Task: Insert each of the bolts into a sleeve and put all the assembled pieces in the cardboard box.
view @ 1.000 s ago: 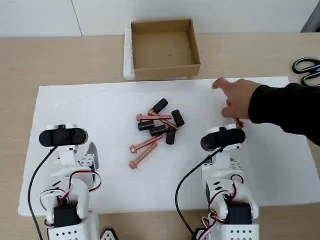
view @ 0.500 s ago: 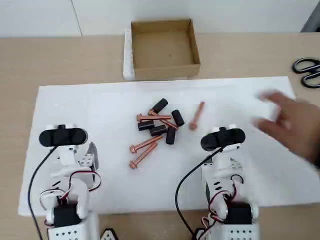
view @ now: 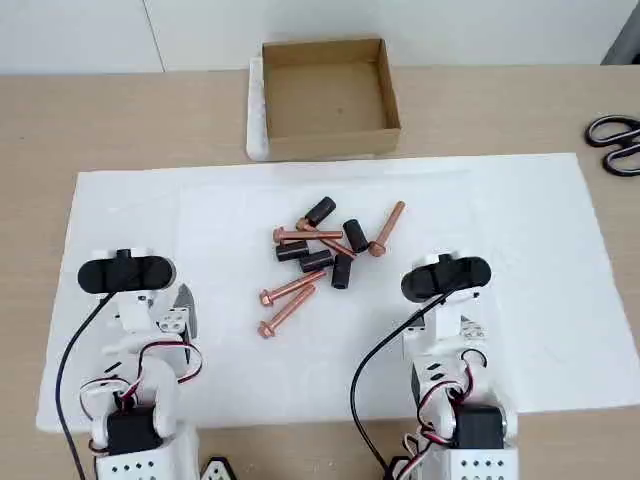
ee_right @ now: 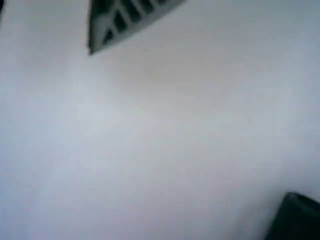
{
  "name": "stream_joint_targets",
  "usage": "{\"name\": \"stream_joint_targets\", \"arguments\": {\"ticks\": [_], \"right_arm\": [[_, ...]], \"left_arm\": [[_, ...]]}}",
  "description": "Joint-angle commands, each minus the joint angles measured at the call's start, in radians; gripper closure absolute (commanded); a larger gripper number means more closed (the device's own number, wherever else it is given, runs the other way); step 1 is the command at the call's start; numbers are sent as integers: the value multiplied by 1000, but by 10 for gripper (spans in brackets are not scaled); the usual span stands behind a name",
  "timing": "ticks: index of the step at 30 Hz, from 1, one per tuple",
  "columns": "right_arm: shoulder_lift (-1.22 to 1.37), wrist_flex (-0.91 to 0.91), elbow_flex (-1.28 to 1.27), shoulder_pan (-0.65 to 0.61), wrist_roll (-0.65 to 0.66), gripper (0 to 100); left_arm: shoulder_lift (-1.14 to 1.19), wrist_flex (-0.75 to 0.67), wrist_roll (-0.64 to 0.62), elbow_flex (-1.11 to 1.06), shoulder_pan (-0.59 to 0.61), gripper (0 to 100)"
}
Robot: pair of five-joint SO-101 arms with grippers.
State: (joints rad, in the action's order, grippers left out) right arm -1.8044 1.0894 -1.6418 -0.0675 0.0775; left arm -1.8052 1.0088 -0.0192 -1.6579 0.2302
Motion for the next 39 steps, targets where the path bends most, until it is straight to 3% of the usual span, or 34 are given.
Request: {"name": "stream_joint_targets", "arguments": {"ticks": [1, 11, 16, 39], "right_arm": [[-10, -16, 5, -2, 3, 877], [-10, -18, 5, -5, 2, 877], [-10, -18, 5, -90, 8, 877], [-10, -22, 5, -87, 8, 877]], "left_arm": [[-14, -21, -3, 5, -2, 848], [-14, -21, -3, 5, -2, 848], [-14, -21, -3, 5, -2, 848], [-14, -21, -3, 5, -2, 848]]}}
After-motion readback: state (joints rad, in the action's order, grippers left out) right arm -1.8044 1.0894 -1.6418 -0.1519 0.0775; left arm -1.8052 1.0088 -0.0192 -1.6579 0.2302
